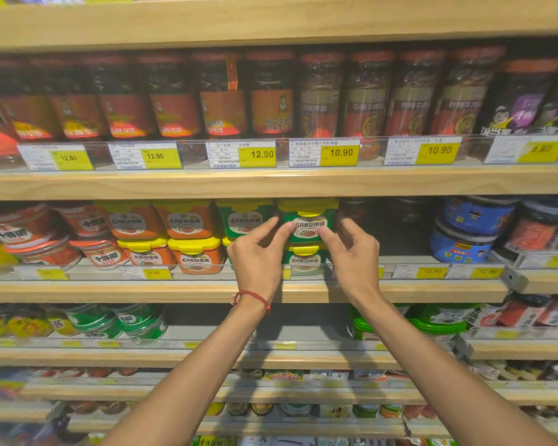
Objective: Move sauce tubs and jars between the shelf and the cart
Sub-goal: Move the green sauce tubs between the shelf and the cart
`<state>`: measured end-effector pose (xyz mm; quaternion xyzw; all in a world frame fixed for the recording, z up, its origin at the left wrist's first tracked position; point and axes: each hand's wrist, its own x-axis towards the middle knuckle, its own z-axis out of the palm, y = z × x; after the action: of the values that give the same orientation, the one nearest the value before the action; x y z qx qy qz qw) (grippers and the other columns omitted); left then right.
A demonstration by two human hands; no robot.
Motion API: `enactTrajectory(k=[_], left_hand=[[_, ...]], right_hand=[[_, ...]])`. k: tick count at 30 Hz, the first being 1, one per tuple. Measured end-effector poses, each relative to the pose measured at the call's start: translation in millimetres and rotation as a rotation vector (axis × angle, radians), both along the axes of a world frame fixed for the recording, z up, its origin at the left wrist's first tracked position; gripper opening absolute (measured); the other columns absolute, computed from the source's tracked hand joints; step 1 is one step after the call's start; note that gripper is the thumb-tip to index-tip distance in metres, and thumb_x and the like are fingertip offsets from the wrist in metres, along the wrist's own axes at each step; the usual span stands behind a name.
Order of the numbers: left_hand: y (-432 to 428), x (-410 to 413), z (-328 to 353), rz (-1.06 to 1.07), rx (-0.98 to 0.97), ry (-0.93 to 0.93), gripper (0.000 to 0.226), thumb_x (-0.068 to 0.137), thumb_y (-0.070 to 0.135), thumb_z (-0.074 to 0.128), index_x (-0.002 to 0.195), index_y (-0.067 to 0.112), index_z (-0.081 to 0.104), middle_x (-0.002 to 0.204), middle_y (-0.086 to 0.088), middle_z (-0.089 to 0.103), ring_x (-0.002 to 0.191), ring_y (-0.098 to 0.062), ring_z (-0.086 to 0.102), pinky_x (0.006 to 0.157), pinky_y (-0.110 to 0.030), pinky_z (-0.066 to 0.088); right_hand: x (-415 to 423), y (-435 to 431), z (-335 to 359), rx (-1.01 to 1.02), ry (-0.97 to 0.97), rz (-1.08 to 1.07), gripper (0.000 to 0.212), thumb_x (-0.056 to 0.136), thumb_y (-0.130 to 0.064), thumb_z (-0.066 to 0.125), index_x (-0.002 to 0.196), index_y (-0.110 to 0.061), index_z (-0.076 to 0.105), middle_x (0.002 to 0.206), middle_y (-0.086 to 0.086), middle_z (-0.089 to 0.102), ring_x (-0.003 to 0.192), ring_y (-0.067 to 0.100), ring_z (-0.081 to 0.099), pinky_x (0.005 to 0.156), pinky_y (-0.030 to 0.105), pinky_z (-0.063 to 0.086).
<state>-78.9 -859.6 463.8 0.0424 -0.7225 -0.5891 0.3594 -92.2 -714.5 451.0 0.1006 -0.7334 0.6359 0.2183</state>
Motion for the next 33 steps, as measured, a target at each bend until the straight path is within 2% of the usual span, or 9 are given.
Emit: enactTrajectory(k=[2, 5, 7, 10, 16, 18, 21, 28, 33], left_hand=[[0.2, -1.4, 1.2, 0.026, 0.024, -0.001, 0.041, 0.076, 0.033, 0.087, 0.109, 0.011, 0.078, 0.103, 0.001, 0.077, 0.096, -0.003, 0.071, 0.092, -0.023, 0.057], [-1.4, -6.3, 1.6, 0.046, 0.04, -0.018, 0.036, 0.077, 0.033, 0.088, 0.105, 0.011, 0.08, 0.096, 0.003, 0.078, 0.091, -0.005, 0.073, 0.091, -0.032, 0.059], [-1.6, -8.1, 1.5, 0.054, 0.036, -0.025, 0.034, 0.077, 0.032, 0.088, 0.103, 0.011, 0.081, 0.095, 0.002, 0.078, 0.091, -0.006, 0.073, 0.09, -0.033, 0.059], [0.5, -9.1, 1.8, 0.072, 0.021, -0.019, 0.027, 0.078, 0.03, 0.087, 0.098, 0.013, 0.082, 0.089, 0.007, 0.077, 0.086, -0.006, 0.073, 0.086, -0.033, 0.06], [9.2, -8.2, -4.5, 0.107, 0.049, -0.04, 0.025, 0.08, 0.031, 0.086, 0.098, 0.014, 0.082, 0.085, 0.008, 0.077, 0.082, -0.007, 0.073, 0.084, -0.034, 0.06], [11.7, -2.7, -8.7, 0.082, 0.071, -0.051, 0.025, 0.081, 0.026, 0.086, 0.102, 0.013, 0.081, 0.086, 0.009, 0.076, 0.081, 0.0, 0.072, 0.085, -0.028, 0.06], [13.7, 12.6, -21.5, 0.069, 0.035, -0.061, 0.022, 0.085, 0.021, 0.082, 0.106, 0.014, 0.08, 0.092, 0.009, 0.076, 0.087, 0.005, 0.07, 0.08, -0.016, 0.057], [14.7, 48.9, -43.5, 0.0, -0.458, 0.025, 0.02, 0.094, 0.025, 0.069, 0.112, 0.018, 0.07, 0.107, 0.005, 0.068, 0.101, -0.013, 0.064, 0.089, -0.028, 0.051], [16.9, 67.5, -54.1, -0.097, -0.866, -0.009, 0.029, 0.094, 0.041, 0.059, 0.111, 0.02, 0.068, 0.106, 0.004, 0.066, 0.099, -0.02, 0.059, 0.077, -0.034, 0.048]], right_hand=[[-0.3, -1.5, 0.3, 0.014, 0.003, -0.017, 0.018, 0.102, -0.013, 0.067, 0.097, 0.004, 0.069, 0.09, 0.005, 0.076, 0.082, -0.002, 0.072, 0.083, 0.021, 0.06], [-2.8, -3.8, 0.8, 0.017, -0.006, -0.061, 0.03, 0.101, -0.008, 0.067, 0.079, 0.007, 0.055, 0.07, -0.001, 0.059, 0.06, -0.01, 0.062, 0.057, 0.007, 0.046], [-5.2, -4.1, -1.1, 0.035, -0.016, -0.077, 0.034, 0.101, -0.013, 0.068, 0.079, 0.008, 0.053, 0.068, 0.0, 0.059, 0.058, -0.009, 0.06, 0.053, 0.014, 0.046], [-11.3, -3.6, -6.8, 0.05, -0.037, -0.081, 0.03, 0.1, -0.028, 0.07, 0.094, 0.001, 0.064, 0.094, 0.018, 0.073, 0.081, 0.001, 0.072, 0.071, 0.032, 0.062], [-12.7, 2.8, -7.6, 0.112, -0.077, -0.087, 0.029, 0.1, -0.024, 0.072, 0.115, 0.0, 0.068, 0.116, 0.013, 0.074, 0.109, 0.015, 0.074, 0.092, 0.02, 0.06], [-6.6, 7.3, -8.8, 0.149, -0.058, -0.076, 0.022, 0.1, -0.011, 0.069, 0.121, -0.003, 0.07, 0.116, 0.006, 0.076, 0.11, 0.01, 0.073, 0.096, 0.02, 0.058], [11.7, 15.7, -8.8, 0.225, -0.029, -0.078, 0.031, 0.1, -0.006, 0.067, 0.13, -0.01, 0.07, 0.123, -0.001, 0.074, 0.112, 0.007, 0.07, 0.099, 0.017, 0.054], [61.7, 40.9, -18.1, 0.637, 0.031, -0.197, 0.029, 0.095, -0.027, 0.067, 0.123, -0.021, 0.072, 0.121, -0.006, 0.069, 0.116, 0.015, 0.062, 0.095, 0.031, 0.047], [105.5, 59.1, -27.0, 0.877, -0.006, -0.354, 0.034, 0.09, -0.038, 0.064, 0.117, -0.018, 0.072, 0.111, -0.003, 0.07, 0.108, 0.022, 0.062, 0.082, 0.037, 0.052]])
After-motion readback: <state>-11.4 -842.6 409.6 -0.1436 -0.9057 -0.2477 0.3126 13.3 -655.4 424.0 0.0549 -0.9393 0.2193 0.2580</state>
